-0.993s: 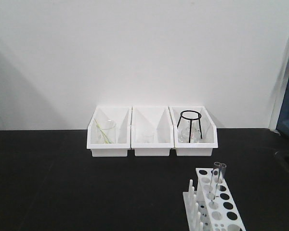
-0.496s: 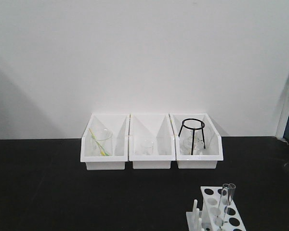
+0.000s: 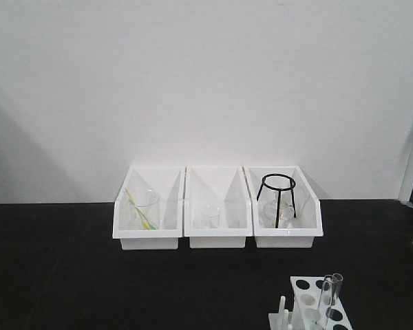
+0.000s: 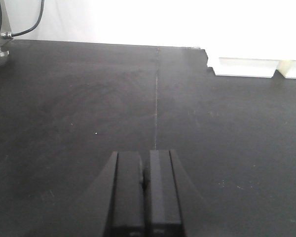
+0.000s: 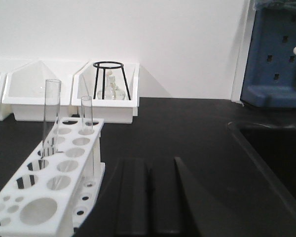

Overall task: Flip and reinsert test tube from rack
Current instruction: 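Move the right gripper down around the taller glass test tube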

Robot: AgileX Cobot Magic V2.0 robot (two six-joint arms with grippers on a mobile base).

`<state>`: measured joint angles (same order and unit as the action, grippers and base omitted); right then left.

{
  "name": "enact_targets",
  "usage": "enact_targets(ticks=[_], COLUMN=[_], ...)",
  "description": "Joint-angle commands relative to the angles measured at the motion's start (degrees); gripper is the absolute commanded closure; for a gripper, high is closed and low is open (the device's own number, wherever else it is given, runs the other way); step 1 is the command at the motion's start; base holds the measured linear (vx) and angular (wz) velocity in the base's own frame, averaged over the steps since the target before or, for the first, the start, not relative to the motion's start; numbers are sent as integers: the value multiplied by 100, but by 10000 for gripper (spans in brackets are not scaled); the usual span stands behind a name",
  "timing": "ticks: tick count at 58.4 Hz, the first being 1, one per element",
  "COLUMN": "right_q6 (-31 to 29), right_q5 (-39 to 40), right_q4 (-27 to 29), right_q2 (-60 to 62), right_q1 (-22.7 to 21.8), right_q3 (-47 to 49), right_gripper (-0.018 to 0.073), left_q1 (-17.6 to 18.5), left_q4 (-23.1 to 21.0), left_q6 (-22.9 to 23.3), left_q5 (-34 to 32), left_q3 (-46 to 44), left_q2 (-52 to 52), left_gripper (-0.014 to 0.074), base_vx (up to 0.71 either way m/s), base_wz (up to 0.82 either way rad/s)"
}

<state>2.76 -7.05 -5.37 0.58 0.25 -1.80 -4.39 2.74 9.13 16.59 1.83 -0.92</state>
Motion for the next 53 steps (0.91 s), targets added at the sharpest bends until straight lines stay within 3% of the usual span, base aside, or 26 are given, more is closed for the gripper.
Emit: enact_targets(ticks=[1,8,22,38,47,53], right_q6=[55,368,362,345,345,345], right_q5=[1081,1878,482,458,420,420], right_q4=[34,216,151,151,192,192], right_q2=[-73,-79,-791,-1678,-2229,-2566], right_q1=[-17,-17,-17,-22,-22,-22], right_q3=[-2,230,1619,2112,2112,2112], right_gripper=[568,568,568,557,496,400], left_q1=[41,41,41,41,41,41], left_q4=[-20,-20,-20,-20,-20,-20], left_q6=[-2,-2,-2,-2,-2,-2], left_q5=[-497,-497,-497,-497,-497,-497], left_q3=[-1,-1,-1,-1,-1,-1], left_q2=[-65,-65,-65,-65,-65,-65], left_gripper=[603,603,603,603,603,603], base_vx=[0,0,0,0,0,0], base_wz=[0,0,0,0,0,0])
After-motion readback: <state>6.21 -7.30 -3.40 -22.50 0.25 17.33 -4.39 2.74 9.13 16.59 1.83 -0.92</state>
